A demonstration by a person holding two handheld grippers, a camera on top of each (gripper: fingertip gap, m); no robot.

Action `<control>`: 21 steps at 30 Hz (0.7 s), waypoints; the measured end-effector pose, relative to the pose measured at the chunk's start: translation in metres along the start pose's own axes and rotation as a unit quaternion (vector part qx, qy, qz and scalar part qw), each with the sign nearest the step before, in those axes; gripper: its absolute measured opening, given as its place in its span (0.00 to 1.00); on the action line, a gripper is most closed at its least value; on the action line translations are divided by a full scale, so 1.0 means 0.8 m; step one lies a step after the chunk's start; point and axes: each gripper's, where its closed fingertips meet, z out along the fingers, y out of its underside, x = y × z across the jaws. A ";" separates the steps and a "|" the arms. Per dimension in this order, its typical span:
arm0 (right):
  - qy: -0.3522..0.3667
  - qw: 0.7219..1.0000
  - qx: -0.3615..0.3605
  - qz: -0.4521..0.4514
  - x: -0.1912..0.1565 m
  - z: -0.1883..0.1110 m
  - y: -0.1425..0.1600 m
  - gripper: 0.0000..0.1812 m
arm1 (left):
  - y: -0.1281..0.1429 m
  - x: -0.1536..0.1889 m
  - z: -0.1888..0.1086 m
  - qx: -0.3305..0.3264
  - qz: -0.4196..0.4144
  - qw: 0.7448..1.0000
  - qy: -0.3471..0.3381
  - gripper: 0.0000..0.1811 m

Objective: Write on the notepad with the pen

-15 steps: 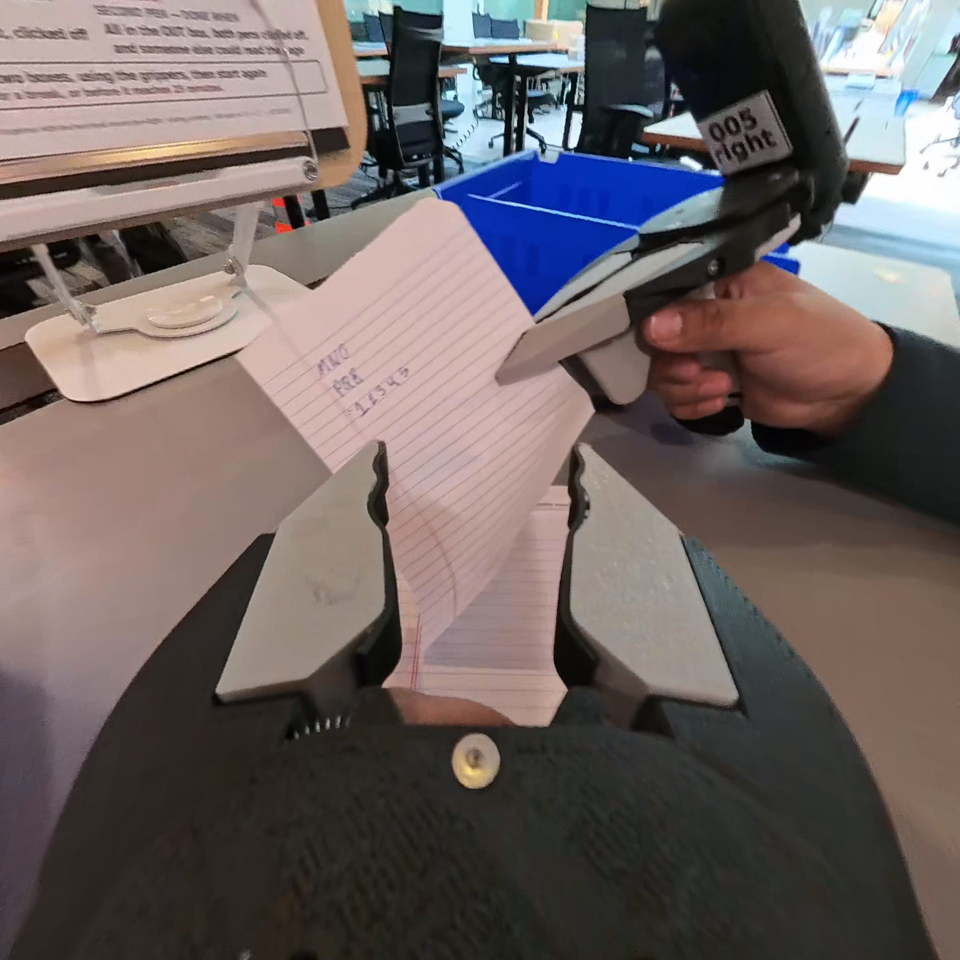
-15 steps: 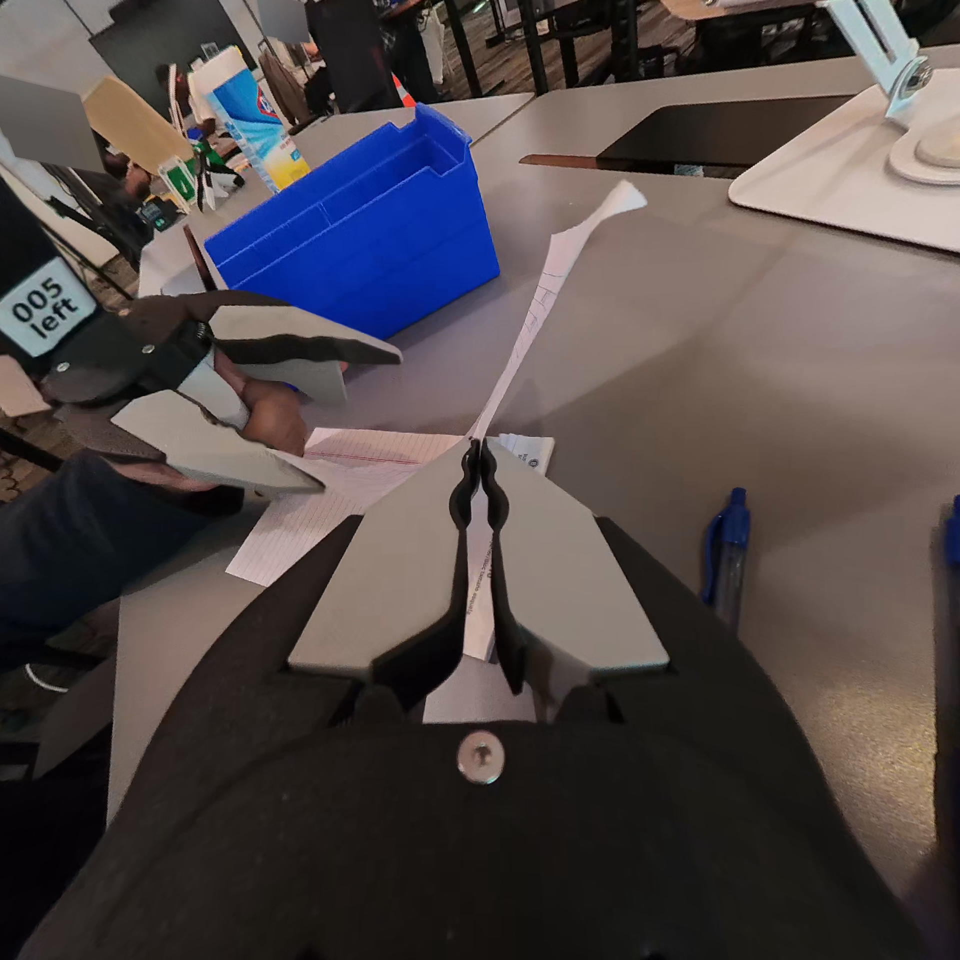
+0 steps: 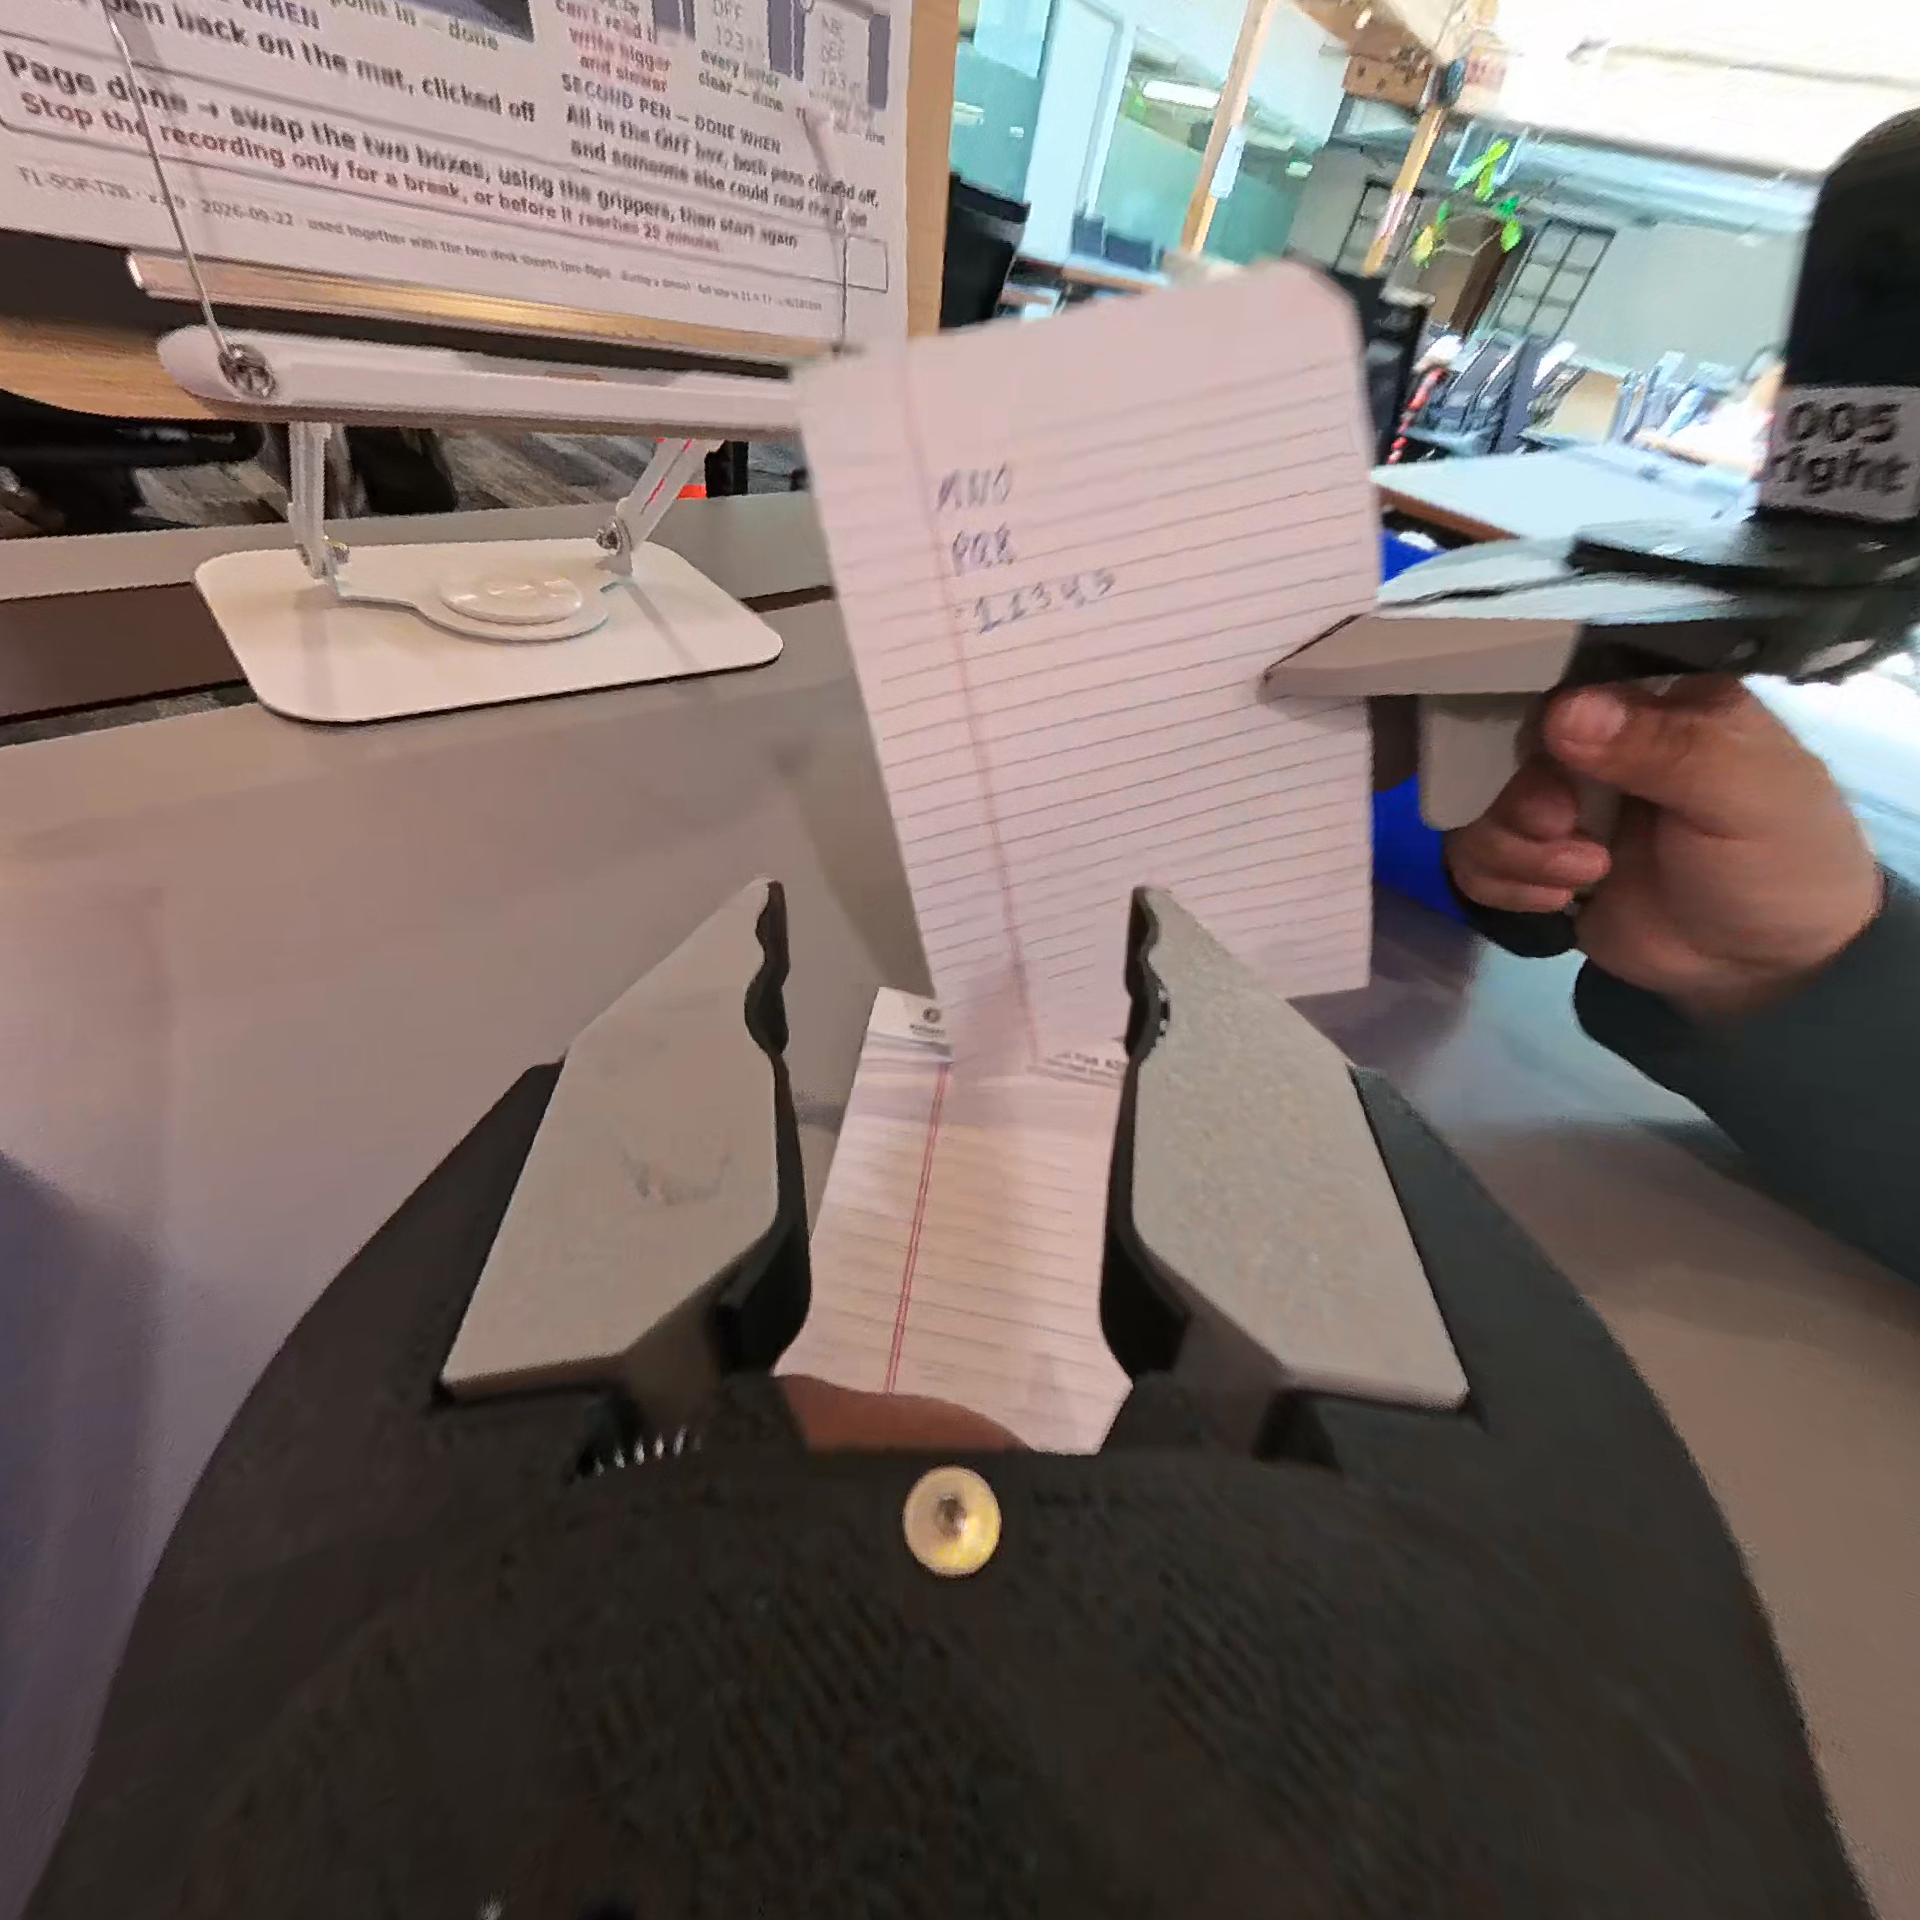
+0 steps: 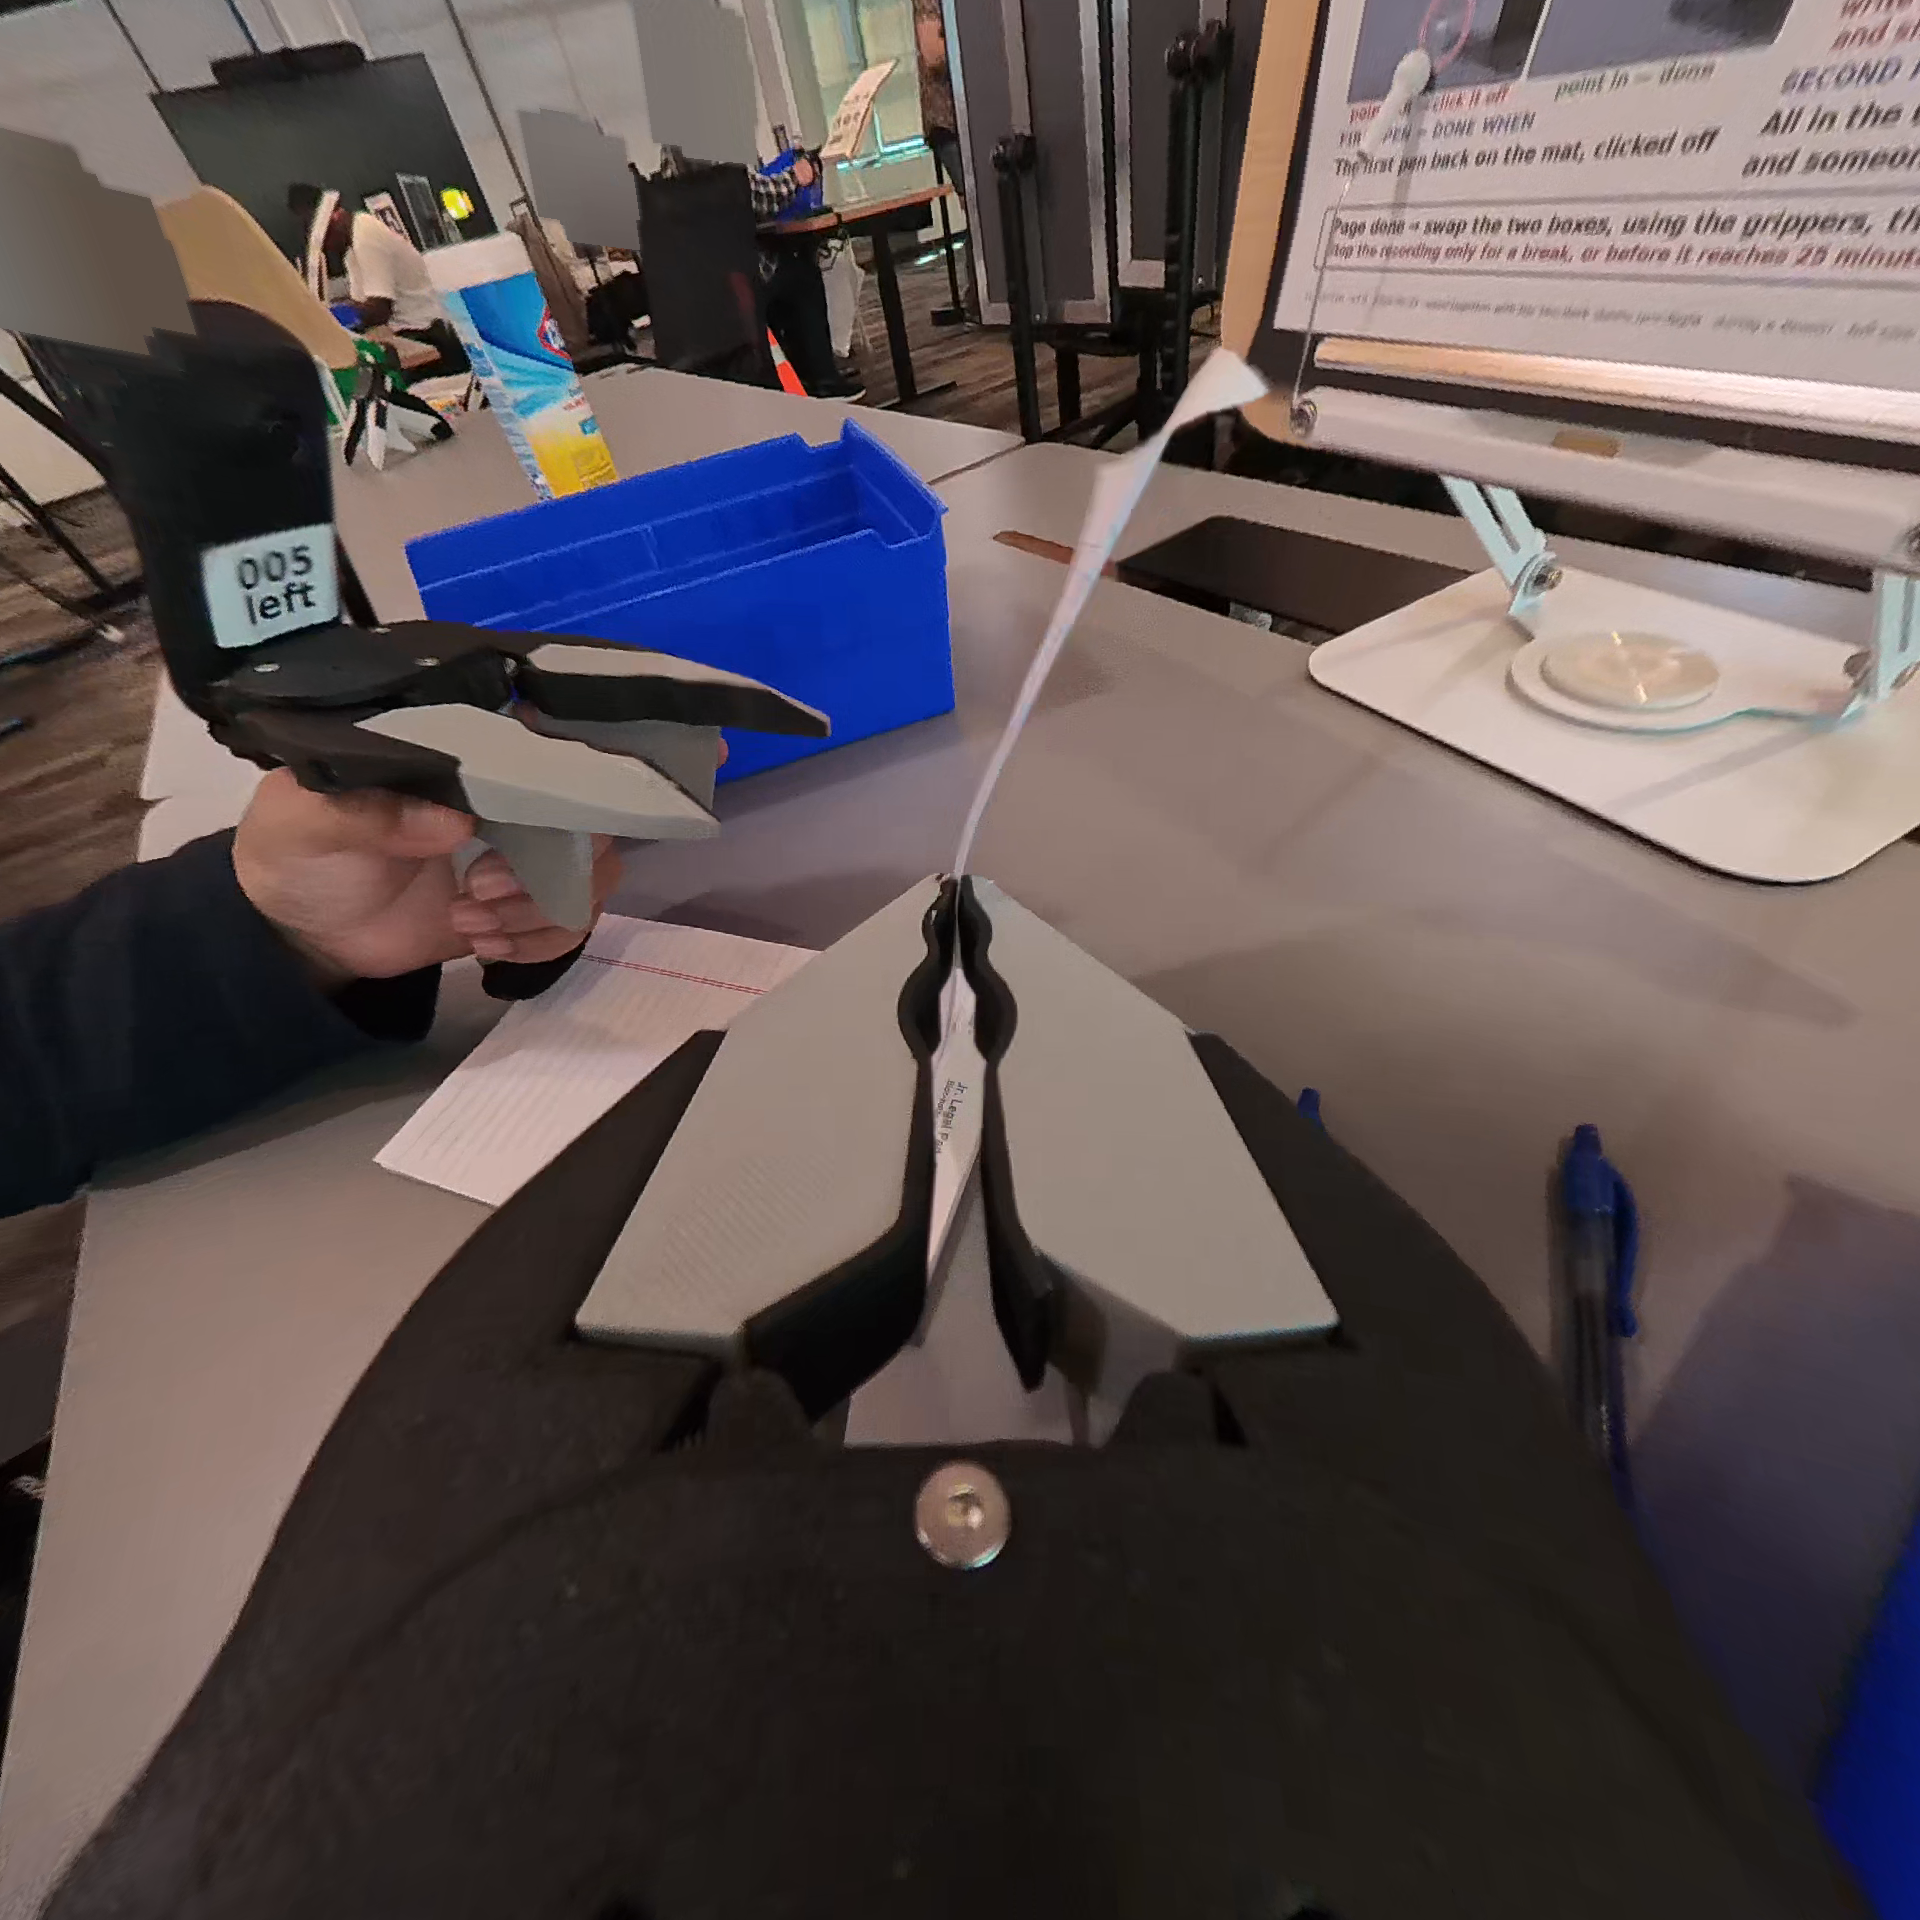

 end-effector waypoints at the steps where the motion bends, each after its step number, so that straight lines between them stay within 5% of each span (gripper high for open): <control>1: -0.008 1.000 0.008 -0.001 -0.003 -0.002 -0.004 0.00 | 0.005 -0.003 0.002 -0.012 0.002 1.000 -0.007 0.35; 21: -0.024 0.981 0.185 -0.045 -0.017 -0.089 -0.095 0.00 | 0.036 0.004 0.016 -0.067 0.033 0.997 -0.009 0.33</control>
